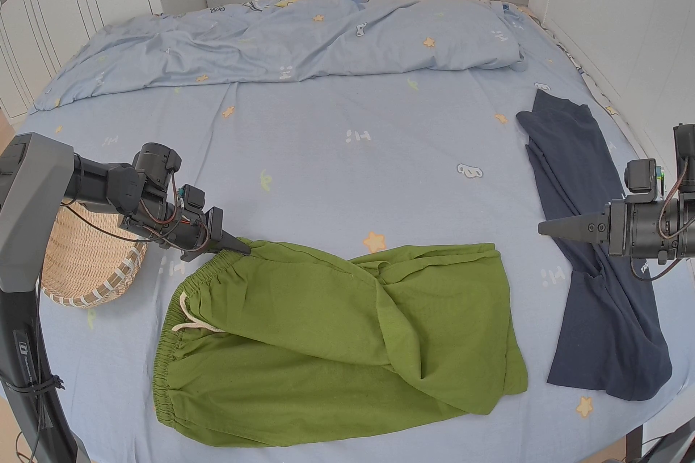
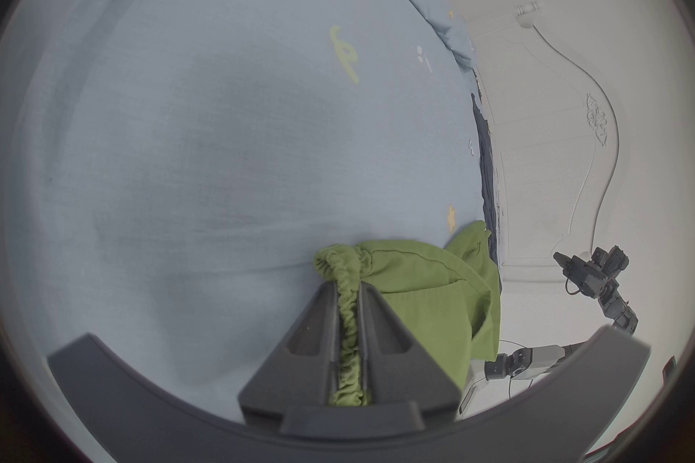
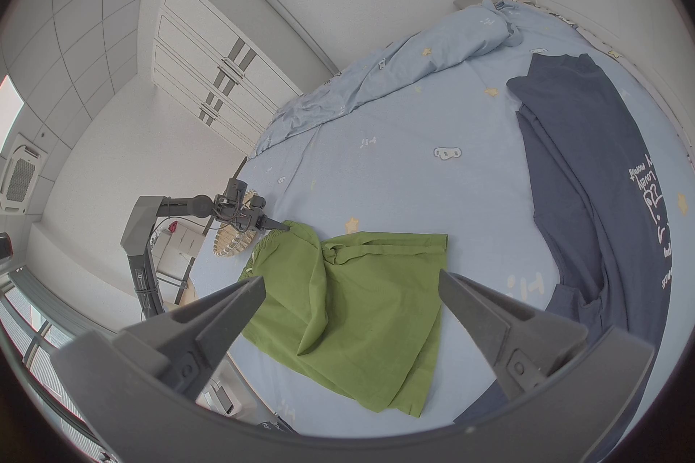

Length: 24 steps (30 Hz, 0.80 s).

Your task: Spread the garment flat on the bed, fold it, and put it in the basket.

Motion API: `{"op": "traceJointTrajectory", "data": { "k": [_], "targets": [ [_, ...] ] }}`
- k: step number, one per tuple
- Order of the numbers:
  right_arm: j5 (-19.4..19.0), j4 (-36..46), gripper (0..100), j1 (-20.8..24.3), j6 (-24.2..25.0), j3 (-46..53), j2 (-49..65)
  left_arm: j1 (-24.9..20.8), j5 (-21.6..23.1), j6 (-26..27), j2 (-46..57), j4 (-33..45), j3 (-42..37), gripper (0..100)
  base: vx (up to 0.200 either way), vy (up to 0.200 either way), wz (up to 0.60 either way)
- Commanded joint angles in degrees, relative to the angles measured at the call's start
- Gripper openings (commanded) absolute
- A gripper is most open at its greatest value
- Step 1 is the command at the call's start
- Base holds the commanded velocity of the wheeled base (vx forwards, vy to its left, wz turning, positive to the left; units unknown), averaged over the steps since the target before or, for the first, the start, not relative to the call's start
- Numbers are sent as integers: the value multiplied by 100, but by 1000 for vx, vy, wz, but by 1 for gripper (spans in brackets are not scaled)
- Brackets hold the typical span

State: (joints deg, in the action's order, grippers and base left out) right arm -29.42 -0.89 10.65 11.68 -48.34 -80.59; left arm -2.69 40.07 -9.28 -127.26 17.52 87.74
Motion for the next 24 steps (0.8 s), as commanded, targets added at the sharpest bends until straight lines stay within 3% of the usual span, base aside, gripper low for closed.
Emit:
{"op": "traceJointTrajectory", "data": {
  "k": [1, 19, 24],
  "targets": [
    [-3, 1, 100, 7, 1, 0, -9, 41, 1, 5, 298, 15, -55, 0, 0, 0, 0],
    [32, 19, 100, 183, -8, 79, -53, 788, -26, -206, 799, -310, -64, 0, 0, 0, 0],
    [120, 27, 100, 490, -482, 351, -264, 779, -34, -276, 799, -425, -90, 0, 0, 0, 0]
  ]
}}
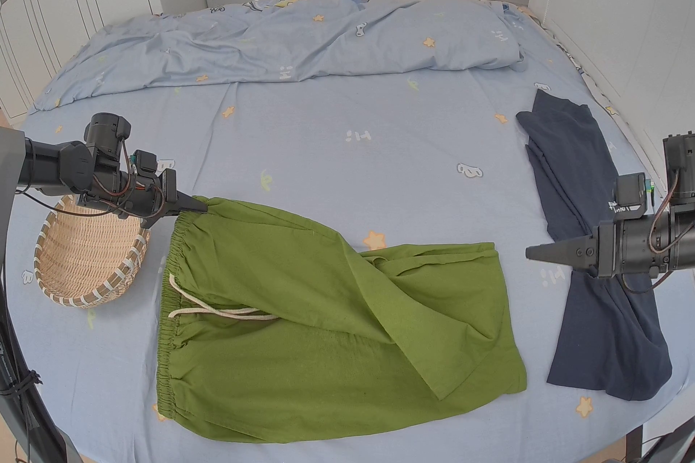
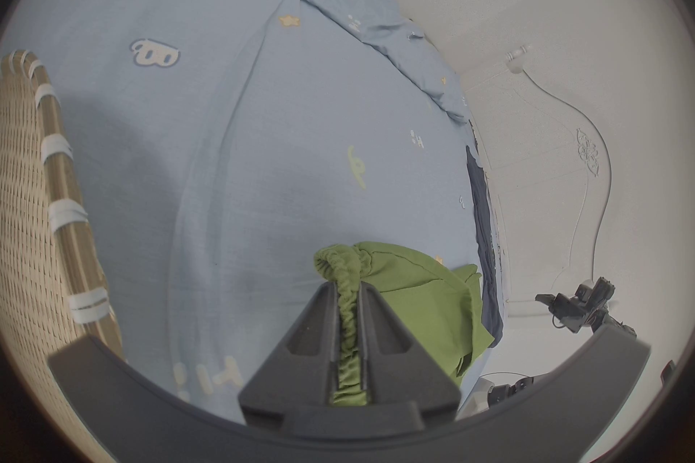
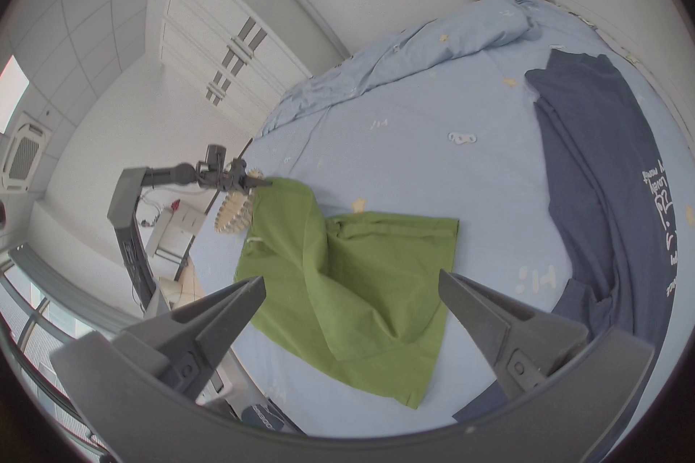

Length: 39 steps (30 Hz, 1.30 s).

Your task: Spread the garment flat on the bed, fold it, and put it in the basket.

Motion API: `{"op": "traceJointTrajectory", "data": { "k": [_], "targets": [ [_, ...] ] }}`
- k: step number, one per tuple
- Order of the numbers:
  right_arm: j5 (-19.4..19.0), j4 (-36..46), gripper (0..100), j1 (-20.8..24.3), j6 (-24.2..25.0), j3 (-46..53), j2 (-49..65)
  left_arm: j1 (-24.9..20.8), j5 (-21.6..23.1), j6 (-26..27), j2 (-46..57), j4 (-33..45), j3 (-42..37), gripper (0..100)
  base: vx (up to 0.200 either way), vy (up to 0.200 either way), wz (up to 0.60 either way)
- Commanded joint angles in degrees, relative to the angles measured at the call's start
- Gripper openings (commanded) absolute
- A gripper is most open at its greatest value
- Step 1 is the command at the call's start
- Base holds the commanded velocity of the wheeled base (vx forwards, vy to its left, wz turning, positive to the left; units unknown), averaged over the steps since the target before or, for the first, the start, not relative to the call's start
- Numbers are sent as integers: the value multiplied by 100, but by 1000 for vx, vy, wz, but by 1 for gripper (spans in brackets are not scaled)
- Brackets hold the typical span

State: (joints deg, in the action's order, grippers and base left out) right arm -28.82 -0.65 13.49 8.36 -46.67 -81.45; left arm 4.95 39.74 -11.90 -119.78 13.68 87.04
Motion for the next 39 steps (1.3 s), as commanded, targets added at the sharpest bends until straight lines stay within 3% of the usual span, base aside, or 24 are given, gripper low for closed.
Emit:
{"op": "traceJointTrajectory", "data": {
  "k": [1, 2, 6, 12, 18, 19, 20, 21, 24, 31, 39],
  "targets": [
    [61, 3, 100, 206, -151, 184, -179, 15, -1, -14, 52, -41, -20, 0, 0, 0, 0],
    [61, 3, 100, 206, -151, 184, -179, 15, -1, -14, 52, -41, -20, 0, 0, 0, 0],
    [482, 3, 100, 1076, -362, 588, -521, -20, -1, -14, 52, -41, -47, 0, 0, 0, 0],
    [2196, -58, 100, 2052, -863, 1019, -943, -38, -10, -14, 52, -32, -56, 0, 0, 0, 0],
    [2565, -612, 100, 2746, -880, 1362, -1181, -47, -10, -23, 61, -32, -56, 0, 0, 0, 0],
    [2768, -885, 100, 2948, -871, 1459, -1330, -47, -10, -23, 61, -32, -56, 0, 0, 0, 0],
    [2768, -885, 100, 2948, -871, 1459, -1330, -47, -10, -23, 61, -32, -56, 0, 0, 0, 0],
    [3084, -1236, 100, 3045, -854, 1529, -1550, -47, -10, -23, 61, -32, -56, 0, 0, 0, 0],
    [3392, -1676, 100, 3080, -854, 1555, -1778, -47, -10, -14, 69, -32, -73, 0, 0, 0, 0],
    [3567, -2045, 100, 3458, -845, 1502, -1928, -20, -10, -14, 61, -32, -64, 0, 0, 0, 0],
    [3673, -2291, 100, 3537, -836, 1494, -2165, -12, -10, -14, 61, -23, -73, 0, 0, 0, 0]
  ]
}}
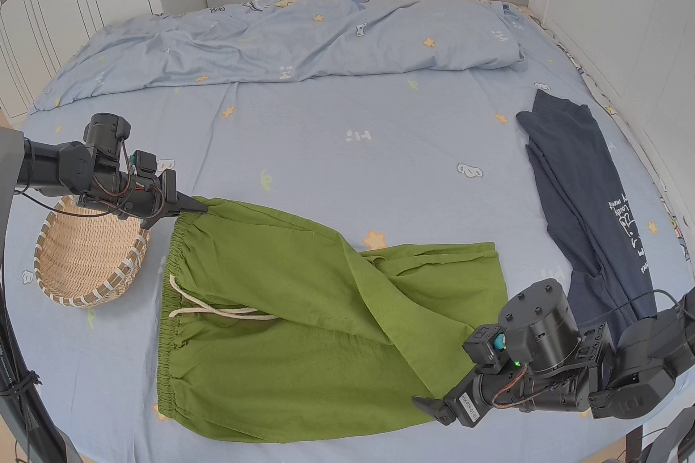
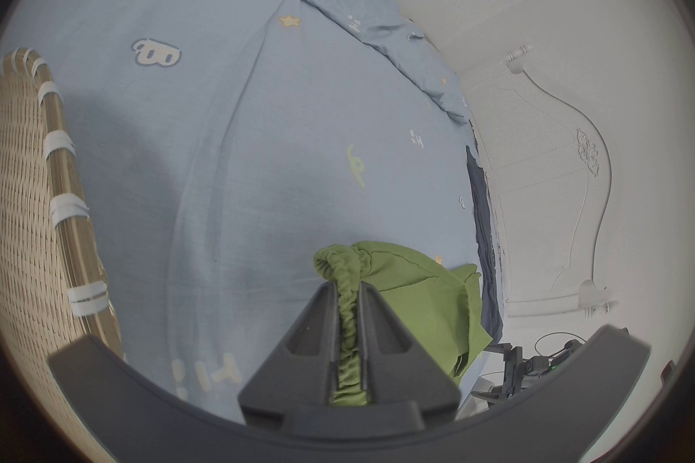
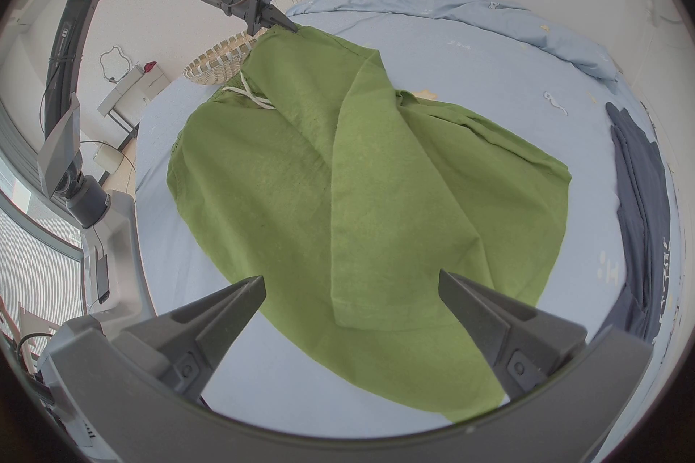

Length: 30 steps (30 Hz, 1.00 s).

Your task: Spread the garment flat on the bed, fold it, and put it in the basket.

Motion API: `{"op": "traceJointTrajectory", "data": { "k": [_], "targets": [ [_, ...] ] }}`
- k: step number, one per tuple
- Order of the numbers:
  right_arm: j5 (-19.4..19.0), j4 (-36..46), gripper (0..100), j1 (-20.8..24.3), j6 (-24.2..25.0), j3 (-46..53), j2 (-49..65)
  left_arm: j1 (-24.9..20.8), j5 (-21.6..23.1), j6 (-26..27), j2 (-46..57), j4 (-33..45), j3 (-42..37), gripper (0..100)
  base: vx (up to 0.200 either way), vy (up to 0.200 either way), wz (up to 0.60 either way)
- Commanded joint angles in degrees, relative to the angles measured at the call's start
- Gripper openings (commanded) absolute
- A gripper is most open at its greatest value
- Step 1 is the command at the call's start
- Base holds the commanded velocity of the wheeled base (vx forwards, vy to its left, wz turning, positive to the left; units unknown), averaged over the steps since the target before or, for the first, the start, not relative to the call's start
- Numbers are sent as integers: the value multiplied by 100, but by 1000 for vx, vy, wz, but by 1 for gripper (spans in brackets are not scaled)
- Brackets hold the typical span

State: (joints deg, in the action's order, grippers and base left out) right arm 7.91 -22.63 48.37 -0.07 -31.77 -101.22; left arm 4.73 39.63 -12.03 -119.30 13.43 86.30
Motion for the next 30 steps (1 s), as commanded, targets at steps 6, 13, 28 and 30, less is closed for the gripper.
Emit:
{"op": "traceJointTrajectory", "data": {
  "k": [6, 13, 28, 30],
  "targets": [
    [0, -207, 100, 93, 42, -5, -407, 19, 1, -1, 21, 19, -8, 0, 0, 0, 0],
    [0, -462, 100, 93, 86, -58, -794, 37, 1, -1, 29, 19, -8, 0, 0, 0, 0],
    [44, -778, 100, -12, 236, -93, -1014, 37, 1, -10, 56, 28, -8, 0, 0, 0, 0],
    [123, -778, 100, -21, 245, -75, -1023, 37, 1, -10, 56, 28, -8, 0, 0, 0, 0]
  ]
}}
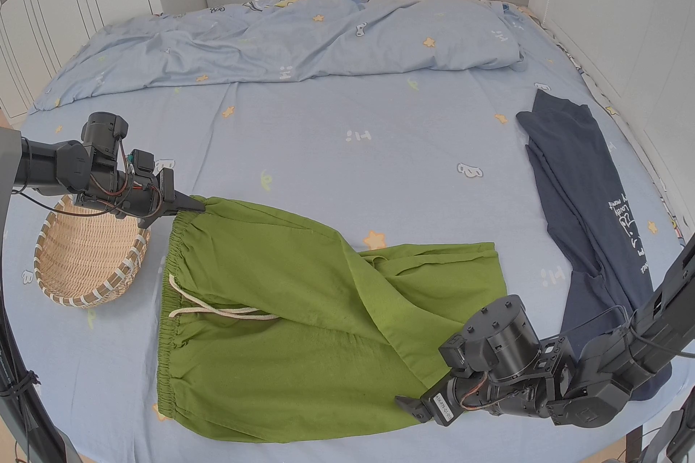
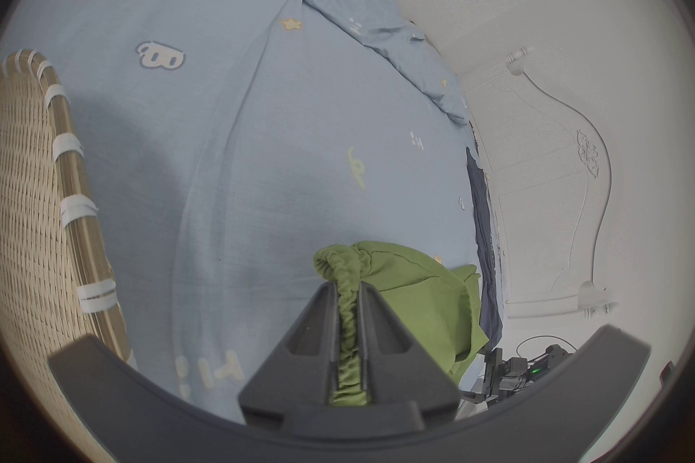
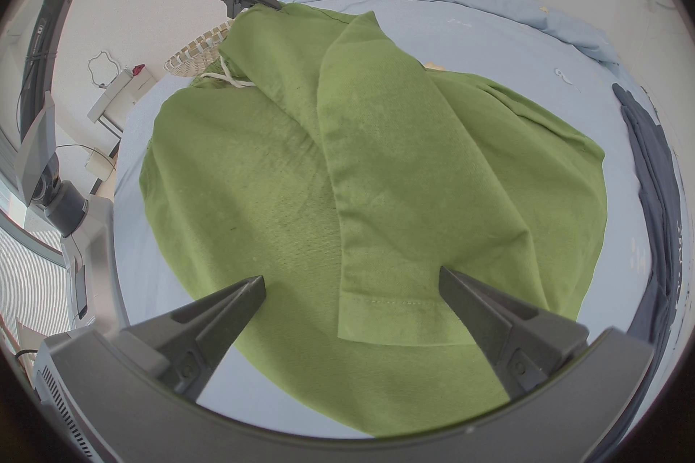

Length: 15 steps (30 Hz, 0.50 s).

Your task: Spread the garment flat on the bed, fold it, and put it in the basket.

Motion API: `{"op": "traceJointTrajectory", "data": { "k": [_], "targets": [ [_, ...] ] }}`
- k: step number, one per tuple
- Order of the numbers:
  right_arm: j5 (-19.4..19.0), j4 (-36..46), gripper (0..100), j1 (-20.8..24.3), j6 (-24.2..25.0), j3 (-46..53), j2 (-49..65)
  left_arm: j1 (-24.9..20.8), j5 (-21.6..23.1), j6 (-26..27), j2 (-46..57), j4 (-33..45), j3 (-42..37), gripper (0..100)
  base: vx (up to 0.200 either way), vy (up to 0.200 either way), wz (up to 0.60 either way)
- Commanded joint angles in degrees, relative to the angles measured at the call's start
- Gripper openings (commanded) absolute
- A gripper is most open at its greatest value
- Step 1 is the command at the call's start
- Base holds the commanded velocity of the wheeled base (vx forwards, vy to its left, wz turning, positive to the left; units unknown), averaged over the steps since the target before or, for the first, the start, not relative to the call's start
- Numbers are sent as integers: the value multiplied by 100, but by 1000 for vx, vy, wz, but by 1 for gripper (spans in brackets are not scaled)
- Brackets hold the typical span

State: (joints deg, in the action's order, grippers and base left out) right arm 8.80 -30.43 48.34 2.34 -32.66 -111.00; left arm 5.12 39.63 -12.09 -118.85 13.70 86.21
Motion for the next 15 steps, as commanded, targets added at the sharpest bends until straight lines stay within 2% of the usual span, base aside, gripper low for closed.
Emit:
{"op": "traceJointTrajectory", "data": {
  "k": [1, 2, 15],
  "targets": [
    [122, 2, 100, -17, 12, 23, -54, -2, 1, -4, 11, 1, 1, 0, 0, 0, 0],
    [157, 2, 0, -17, 12, 23, -71, -2, 1, -4, 11, 1, 1, 0, 0, 0, 0],
    [166, 11, 0, -61, 3, 67, 8, 7, 1, -4, 11, 10, 1, 0, 0, 0, 0]
  ]
}}
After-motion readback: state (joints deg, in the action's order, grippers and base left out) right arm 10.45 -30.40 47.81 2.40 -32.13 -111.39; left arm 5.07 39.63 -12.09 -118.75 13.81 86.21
